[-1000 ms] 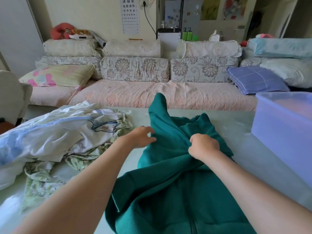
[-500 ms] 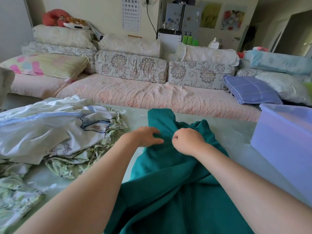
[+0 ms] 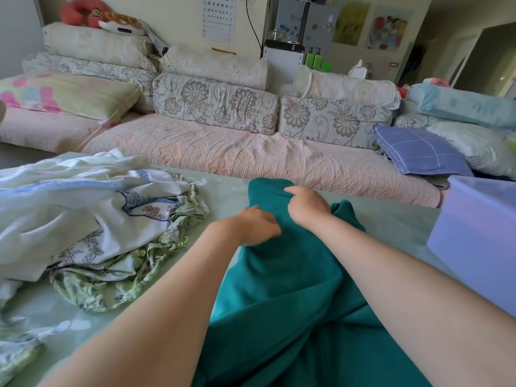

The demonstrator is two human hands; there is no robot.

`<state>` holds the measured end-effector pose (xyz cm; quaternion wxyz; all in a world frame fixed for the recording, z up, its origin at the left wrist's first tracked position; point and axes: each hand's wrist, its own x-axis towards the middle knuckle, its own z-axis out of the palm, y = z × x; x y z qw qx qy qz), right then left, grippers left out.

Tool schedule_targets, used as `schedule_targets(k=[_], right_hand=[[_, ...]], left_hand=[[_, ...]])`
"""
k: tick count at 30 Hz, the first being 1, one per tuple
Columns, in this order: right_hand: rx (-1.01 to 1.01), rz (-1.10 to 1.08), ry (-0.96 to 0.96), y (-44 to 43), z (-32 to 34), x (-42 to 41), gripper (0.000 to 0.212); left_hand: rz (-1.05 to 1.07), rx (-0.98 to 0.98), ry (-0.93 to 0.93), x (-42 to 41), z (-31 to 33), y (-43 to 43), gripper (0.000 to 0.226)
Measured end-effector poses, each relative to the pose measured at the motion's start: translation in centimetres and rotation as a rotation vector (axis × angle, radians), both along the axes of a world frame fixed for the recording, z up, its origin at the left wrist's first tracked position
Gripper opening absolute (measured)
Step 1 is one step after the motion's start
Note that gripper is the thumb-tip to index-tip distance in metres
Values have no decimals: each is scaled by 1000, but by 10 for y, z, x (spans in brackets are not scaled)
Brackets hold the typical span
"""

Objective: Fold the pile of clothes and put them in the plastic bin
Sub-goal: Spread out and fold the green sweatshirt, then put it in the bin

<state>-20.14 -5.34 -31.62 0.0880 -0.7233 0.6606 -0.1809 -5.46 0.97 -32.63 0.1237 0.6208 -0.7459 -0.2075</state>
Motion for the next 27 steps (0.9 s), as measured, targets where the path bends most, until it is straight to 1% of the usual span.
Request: schedule_targets(k=[1, 2, 3, 5, 6, 7, 8, 10, 11, 12, 13, 14, 15, 17, 19, 20, 22, 24, 27], right_hand=[[-71, -63, 49, 0, 3, -5, 54], [-108, -109, 123, -1, 4, -12, 52], [-88, -129, 216, -2, 2, -20, 49], [76, -119, 395, -2, -8, -33, 45], [159, -111, 454, -3, -14, -38, 48], [201, -99, 493, -4, -18, -41, 51], [184, -77, 517, -5, -19, -42, 55], [31, 35, 517, -8, -15, -37, 68], [-24, 117, 484, -9, -13, -32, 75], [-26, 206, 441, -9, -12, -26, 79], [24, 279, 401, -11, -13, -21, 79], [115, 317, 372, -13, -17, -17, 78], [227, 318, 342, -16, -22, -15, 76], [415, 275, 267, -24, -30, -17, 71], [450, 250, 232, -30, -33, -17, 67], [439, 245, 235, -33, -33, -17, 66], [429, 246, 244, -36, -33, -15, 63], [428, 256, 239, -35, -38, -15, 63], [372, 272, 269, -29, -49, -20, 63]], left_hand=[[37, -75, 75, -2, -1, -3, 33], [50, -125, 115, -5, -4, -4, 37], [22, -131, 101, -9, -7, -4, 49], [-65, 15, -38, -18, -19, 0, 82], [-80, 107, -104, -22, -23, 3, 89], [-75, 171, -132, -25, -28, 3, 92], [-68, 215, -135, -26, -28, 4, 93], [-54, 262, -127, -25, -25, 2, 98], [-51, 274, -129, -24, -23, 1, 101], [-53, 283, -140, -22, -22, 0, 103], [-58, 289, -155, -21, -20, 0, 104], [-62, 290, -174, -20, -17, -2, 103], [-57, 287, -186, -20, -15, -4, 100], [-34, 227, -174, -19, -12, -13, 82], [1, 111, -134, -19, -17, -20, 66], [10, 64, -112, -17, -23, -21, 64], [1, 62, -51, -13, -35, -21, 70], [-5, 123, -11, -7, -41, -21, 83], [-4, 189, -79, -4, -38, -22, 94]])
